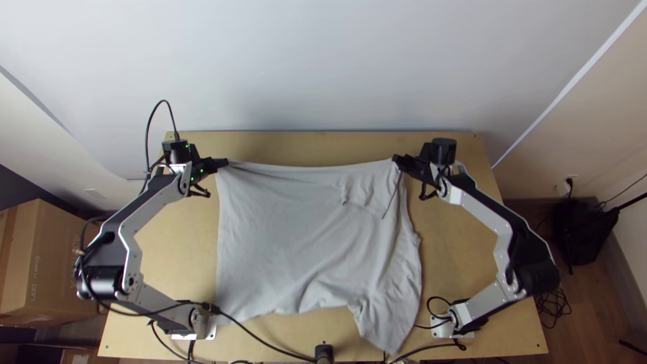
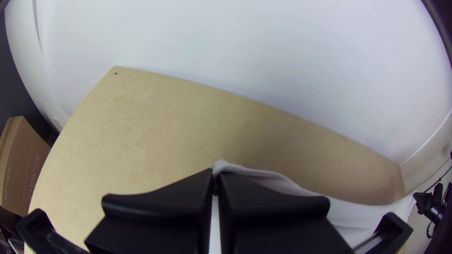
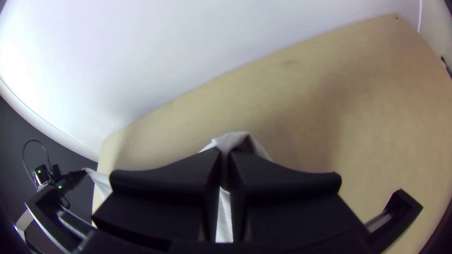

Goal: Fold the t-shirt

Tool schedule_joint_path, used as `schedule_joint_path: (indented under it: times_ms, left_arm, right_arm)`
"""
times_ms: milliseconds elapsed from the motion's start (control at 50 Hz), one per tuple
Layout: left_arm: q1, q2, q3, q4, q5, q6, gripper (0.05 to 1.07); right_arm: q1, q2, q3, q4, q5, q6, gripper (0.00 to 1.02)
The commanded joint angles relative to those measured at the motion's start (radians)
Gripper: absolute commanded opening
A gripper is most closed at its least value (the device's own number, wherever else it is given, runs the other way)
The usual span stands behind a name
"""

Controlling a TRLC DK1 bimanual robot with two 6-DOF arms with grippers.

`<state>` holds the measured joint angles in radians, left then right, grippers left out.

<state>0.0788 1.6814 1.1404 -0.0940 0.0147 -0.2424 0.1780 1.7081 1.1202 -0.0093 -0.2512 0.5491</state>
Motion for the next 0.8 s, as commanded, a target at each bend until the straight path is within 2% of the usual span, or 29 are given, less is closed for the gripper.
schedule_joint_path:
  times_ms: [0, 220, 460, 780]
  left_arm:
    - [0.018, 0.090, 0.107, 0.014, -0.001, 0.008, 0.08]
    - [0.026, 0.271, 0.323, -0.042, 0.002, 0.008, 0.08]
    - [0.021, 0.397, 0.516, -0.127, 0.002, -0.003, 0.08]
    - [0.004, 0.376, 0.568, -0.277, 0.011, -0.046, 0.08]
  right_arm:
    - [-0.028, 0.114, 0.121, -0.020, 0.021, -0.028, 0.02]
    - [-0.052, 0.291, 0.316, -0.049, 0.049, -0.032, 0.02]
    - [-0.061, 0.453, 0.573, -0.185, 0.055, -0.029, 0.02]
    - [-0.058, 0.499, 0.716, -0.357, 0.053, -0.006, 0.02]
